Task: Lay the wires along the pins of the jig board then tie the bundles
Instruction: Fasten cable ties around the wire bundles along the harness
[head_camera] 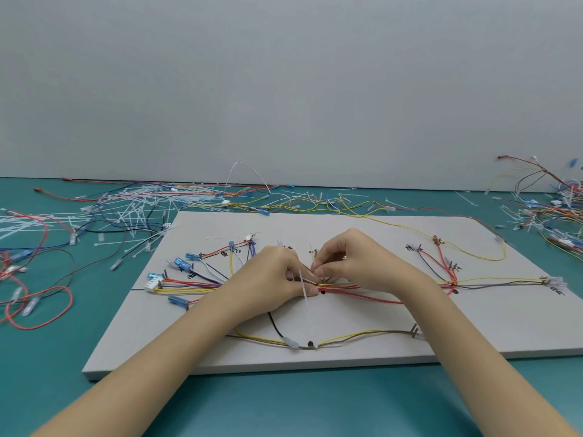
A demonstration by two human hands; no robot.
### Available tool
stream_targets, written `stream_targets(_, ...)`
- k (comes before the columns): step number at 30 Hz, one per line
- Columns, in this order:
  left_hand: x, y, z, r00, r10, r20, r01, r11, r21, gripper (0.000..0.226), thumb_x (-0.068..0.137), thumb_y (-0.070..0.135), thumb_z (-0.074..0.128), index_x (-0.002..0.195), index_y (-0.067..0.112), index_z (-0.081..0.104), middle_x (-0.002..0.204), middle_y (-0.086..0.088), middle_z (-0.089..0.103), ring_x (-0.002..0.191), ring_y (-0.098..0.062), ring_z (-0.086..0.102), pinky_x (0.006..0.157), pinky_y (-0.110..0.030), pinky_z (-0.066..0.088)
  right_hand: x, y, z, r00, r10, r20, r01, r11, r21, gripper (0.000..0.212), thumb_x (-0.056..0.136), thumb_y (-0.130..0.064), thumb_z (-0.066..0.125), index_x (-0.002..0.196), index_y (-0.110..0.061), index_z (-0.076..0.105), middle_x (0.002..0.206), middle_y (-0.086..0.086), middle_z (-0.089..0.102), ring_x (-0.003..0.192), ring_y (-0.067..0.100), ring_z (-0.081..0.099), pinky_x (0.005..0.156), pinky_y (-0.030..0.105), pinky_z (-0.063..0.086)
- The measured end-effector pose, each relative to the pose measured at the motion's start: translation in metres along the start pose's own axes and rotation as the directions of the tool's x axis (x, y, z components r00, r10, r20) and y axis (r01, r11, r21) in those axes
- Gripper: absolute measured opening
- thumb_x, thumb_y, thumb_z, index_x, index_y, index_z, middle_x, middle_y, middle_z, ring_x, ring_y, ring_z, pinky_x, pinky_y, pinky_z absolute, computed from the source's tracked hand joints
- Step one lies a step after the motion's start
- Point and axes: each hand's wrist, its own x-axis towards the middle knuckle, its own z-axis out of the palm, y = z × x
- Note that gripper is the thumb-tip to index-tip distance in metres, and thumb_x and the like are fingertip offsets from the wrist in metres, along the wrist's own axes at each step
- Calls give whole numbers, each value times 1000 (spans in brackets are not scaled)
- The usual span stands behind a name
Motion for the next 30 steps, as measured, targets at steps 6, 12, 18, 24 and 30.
stream_targets(6,0,0,0,1000,5,-4,-5,1000,-4,16,77,30,80,92,32,79,82,-6,68,79,-15,59,74,-41,50,-7,1,3,996,-54,-73,56,998,23,14,79,3,70,76,-10,75,75,7,72,65,8,58,66,19,46)
stream_targets(12,0,0,0,1000,-2,-3,2,1000,-1,15,77,31,81,91,32,79,82,-5,68,79,-17,60,74,-42,50,-10,-1,4,995,-65,-77,69,996,52,16,79,7,69,75,-8,74,73,6,71,63,6,60,67,22,50)
stream_targets(18,0,0,0,1000,0,-6,0,1000,-9,12,76,30,81,88,33,78,77,-5,65,73,-13,57,68,-35,48,-10,0,6,997,-51,-66,52,999,12,21,79,3,70,73,-16,73,69,-3,69,63,6,59,65,19,45)
stream_targets(24,1,4,2,998,-67,-6,66,993,-97,10,74,20,83,84,22,80,77,1,73,73,-11,66,68,-28,52,-11,-1,6,997,-34,-70,33,999,-18,21,79,2,70,71,-17,74,67,-3,69,61,5,57,64,24,48)
stream_targets(30,1,8,8,992,-118,-54,114,990,-78,7,70,17,77,75,22,74,66,3,70,58,-6,58,66,-31,53,-16,0,5,997,1,-75,-2,1000,-19,12,80,0,72,75,-10,75,73,8,72,62,7,55,64,24,46)
